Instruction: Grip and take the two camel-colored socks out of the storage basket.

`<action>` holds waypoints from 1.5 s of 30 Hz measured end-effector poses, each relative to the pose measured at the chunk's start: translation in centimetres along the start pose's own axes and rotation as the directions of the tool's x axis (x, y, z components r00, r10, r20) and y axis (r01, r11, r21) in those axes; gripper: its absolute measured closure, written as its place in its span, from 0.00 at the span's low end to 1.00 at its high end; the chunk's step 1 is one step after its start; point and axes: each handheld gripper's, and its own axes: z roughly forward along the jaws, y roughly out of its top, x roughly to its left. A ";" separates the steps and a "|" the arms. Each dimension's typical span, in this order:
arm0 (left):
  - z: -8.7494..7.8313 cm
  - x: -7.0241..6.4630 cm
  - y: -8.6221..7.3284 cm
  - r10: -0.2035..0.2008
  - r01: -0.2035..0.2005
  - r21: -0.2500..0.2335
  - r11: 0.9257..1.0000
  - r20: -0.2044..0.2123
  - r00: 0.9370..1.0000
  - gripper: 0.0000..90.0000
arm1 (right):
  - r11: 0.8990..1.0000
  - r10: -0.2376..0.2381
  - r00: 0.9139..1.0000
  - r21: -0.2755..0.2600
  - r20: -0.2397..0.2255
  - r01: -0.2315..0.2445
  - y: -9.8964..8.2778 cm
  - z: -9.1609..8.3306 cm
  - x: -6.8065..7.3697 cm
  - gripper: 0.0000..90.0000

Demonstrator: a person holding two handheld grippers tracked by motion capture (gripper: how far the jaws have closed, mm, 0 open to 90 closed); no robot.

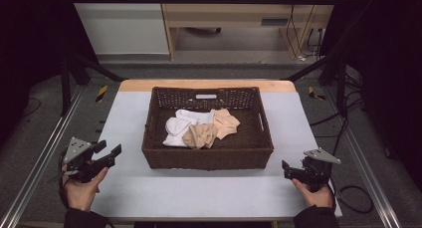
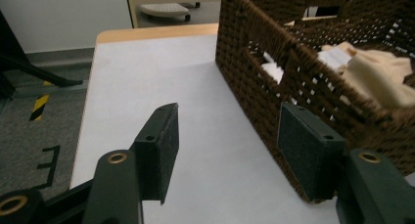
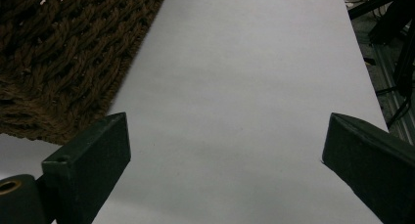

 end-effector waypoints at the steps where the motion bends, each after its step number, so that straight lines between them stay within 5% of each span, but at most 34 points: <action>1: 0.0 -0.1 0.3 -0.005 0.005 -0.002 1.000 0.006 1.000 0.44 | 1.000 0.000 1.000 0.000 0.000 0.000 0.0 0.0 0.0 0.05; 22: 1.5 -4.5 5.2 0.036 -0.031 -0.062 0.998 0.076 0.996 0.42 | 1.000 0.002 1.000 -0.001 -0.014 -0.002 0.2 0.0 0.1 0.05; 45: 5.9 -10.3 9.0 0.088 -0.082 -0.042 0.996 0.151 0.985 0.47 | 1.000 -0.002 1.000 0.001 -0.020 0.002 0.4 0.1 0.1 0.05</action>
